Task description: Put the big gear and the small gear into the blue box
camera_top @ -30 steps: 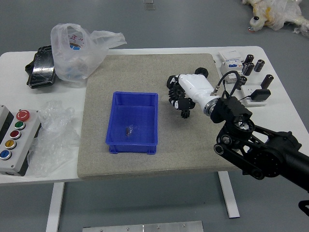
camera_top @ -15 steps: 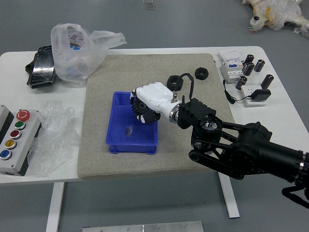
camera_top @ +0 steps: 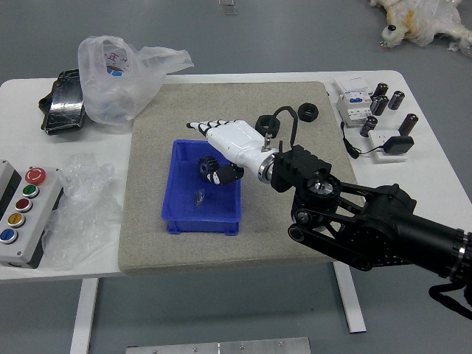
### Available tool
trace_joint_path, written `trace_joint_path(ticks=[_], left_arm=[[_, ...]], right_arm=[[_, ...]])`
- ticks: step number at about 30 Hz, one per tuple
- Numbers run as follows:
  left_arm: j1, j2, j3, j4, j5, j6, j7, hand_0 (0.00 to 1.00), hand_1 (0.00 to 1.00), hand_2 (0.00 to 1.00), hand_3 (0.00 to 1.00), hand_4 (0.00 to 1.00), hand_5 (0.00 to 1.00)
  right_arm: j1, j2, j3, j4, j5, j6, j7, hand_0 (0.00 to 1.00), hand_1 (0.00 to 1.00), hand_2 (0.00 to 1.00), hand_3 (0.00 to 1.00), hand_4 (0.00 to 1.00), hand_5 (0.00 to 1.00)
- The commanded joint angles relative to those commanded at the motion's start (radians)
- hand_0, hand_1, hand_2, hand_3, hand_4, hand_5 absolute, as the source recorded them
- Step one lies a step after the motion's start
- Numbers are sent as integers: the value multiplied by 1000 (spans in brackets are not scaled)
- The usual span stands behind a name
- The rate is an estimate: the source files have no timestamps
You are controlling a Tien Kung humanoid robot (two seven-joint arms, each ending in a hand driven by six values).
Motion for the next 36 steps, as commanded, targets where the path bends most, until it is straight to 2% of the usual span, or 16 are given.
trace_joint_path(ticks=[1, 6, 7, 11, 12, 13, 16, 18, 19, 24, 25, 30, 31, 36], left_arm=[[0, 0, 0, 0, -1, 0, 0, 707, 552, 541, 715, 719, 438], [2, -2, 4, 0, -8, 2, -2, 707, 552, 541, 715, 719, 438], [2, -2, 5, 1, -10, 2, -3, 707, 552, 541, 715, 720, 439], [4, -3, 4, 1, -12, 3, -3, 707, 552, 541, 715, 720, 439], [3, -3, 5, 1, -13, 3, -4, 707, 552, 541, 715, 720, 439], [3, -3, 6, 1, -14, 3, -5, 707, 552, 541, 715, 720, 439], [3, -4, 6, 2, -15, 4, -6, 707, 552, 541, 715, 720, 439], [2, -5, 5, 2, -13, 3, -6, 707, 552, 541, 715, 720, 439], [2, -5, 5, 2, -12, 3, -6, 707, 552, 541, 715, 719, 438], [2, -4, 5, 1, -12, 3, -5, 707, 552, 541, 715, 719, 438], [2, -4, 5, 1, -12, 3, -5, 707, 552, 541, 715, 718, 437], [2, -5, 5, 1, -13, 3, -4, 707, 552, 541, 715, 718, 437], [2, -5, 5, 1, -13, 3, -5, 707, 552, 541, 715, 716, 434], [2, -5, 7, 1, -15, 4, -6, 707, 552, 541, 715, 716, 434]], right_arm=[[-13, -10, 19, 5, 5, -11, 1, 741, 871, 878, 913, 881, 273], [-95, -82, 127, 1, 17, -36, -18, 741, 871, 878, 913, 881, 273], [-109, -94, 144, -3, 18, -36, -23, 580, 725, 786, 842, 858, 255], [-169, -130, 177, -24, 27, -35, -37, 580, 725, 786, 842, 858, 255], [-181, -131, 180, -29, 27, -36, -38, 580, 725, 786, 842, 858, 255], [-193, -130, 182, -36, 29, -38, -38, 537, 702, 767, 817, 843, 246], [-211, -121, 173, -55, 37, -43, -36, 537, 702, 767, 817, 843, 246], [-209, -111, 152, -74, 47, -46, -32, 537, 702, 767, 817, 843, 246], [-207, -107, 141, -84, 52, -47, -30, 496, 663, 712, 773, 835, 235], [-183, -86, 89, -140, 74, -54, -18, 496, 663, 712, 773, 835, 235], [-180, -83, 82, -148, 75, -55, -17, 436, 567, 506, 622, 530, 18], [-170, -82, 62, -177, 68, -55, -16, 436, 567, 506, 622, 530, 18], [-168, -83, 58, -185, 67, -53, -17, 453, 490, 408, 514, 317, 2], [-164, -92, 44, -210, 66, -44, -19, 453, 490, 408, 514, 317, 2]])
